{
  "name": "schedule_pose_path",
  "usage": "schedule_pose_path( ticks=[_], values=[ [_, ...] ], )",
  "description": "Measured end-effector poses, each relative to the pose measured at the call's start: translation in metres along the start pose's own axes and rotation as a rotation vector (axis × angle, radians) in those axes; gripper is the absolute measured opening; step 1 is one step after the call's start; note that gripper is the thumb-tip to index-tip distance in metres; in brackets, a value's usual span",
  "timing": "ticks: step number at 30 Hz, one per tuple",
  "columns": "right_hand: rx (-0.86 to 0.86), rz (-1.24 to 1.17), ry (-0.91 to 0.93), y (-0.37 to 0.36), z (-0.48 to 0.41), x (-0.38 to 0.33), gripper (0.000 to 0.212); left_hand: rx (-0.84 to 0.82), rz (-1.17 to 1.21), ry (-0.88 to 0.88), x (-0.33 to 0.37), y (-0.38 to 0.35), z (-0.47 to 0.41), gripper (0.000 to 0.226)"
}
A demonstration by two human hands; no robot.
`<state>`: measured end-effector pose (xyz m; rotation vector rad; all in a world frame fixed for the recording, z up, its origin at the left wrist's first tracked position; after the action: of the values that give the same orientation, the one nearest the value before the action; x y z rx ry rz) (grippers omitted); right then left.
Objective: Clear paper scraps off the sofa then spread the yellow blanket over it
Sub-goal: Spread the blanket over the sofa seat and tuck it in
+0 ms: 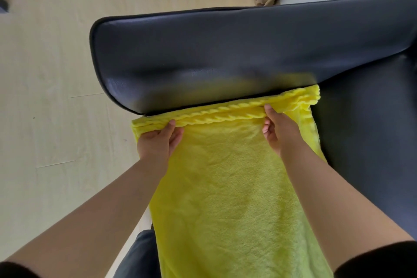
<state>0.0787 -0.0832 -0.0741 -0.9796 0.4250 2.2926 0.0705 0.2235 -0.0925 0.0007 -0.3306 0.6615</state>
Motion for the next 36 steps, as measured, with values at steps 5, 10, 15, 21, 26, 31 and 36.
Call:
schedule_pose_path(
  ticks=[5,10,15,21,26,31,36],
  values=[
    [0.028,-0.003,-0.02,0.009,0.012,0.009,0.015,0.017,-0.107,-0.076,0.002,0.007,0.006,0.017],
    [0.036,-0.016,-0.026,0.004,0.012,0.008,0.021,0.019,-0.02,-0.047,0.014,0.007,-0.002,0.013],
    [0.099,-0.031,-0.045,0.004,0.008,0.007,0.021,0.047,-0.142,-0.091,0.018,0.012,0.003,0.015],
    [0.136,-0.033,0.033,0.011,0.008,-0.002,0.015,0.174,0.074,-0.067,0.02,0.028,0.011,0.016],
    [0.176,-0.039,0.069,0.031,0.017,-0.006,0.015,0.245,-0.013,0.005,-0.002,0.044,0.014,0.019],
    [0.254,0.106,0.092,0.067,0.036,0.002,0.022,0.202,-0.007,-0.029,-0.023,0.058,0.029,0.005],
    [0.291,0.201,0.196,0.11,0.065,0.008,0.028,0.191,-0.041,-0.033,-0.058,0.08,0.059,0.015]
  ],
)
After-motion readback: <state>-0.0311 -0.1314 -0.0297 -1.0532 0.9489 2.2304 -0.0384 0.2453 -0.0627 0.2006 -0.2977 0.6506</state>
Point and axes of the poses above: each hand's wrist, its own z-axis away from the middle knuckle, its own y-axis out of the back of the hand, x = y × z, the point moved 9 cm from there along -z, towards the middle knuckle, and after that the axes turned 11 degrees about y, right-handed, at the moved point
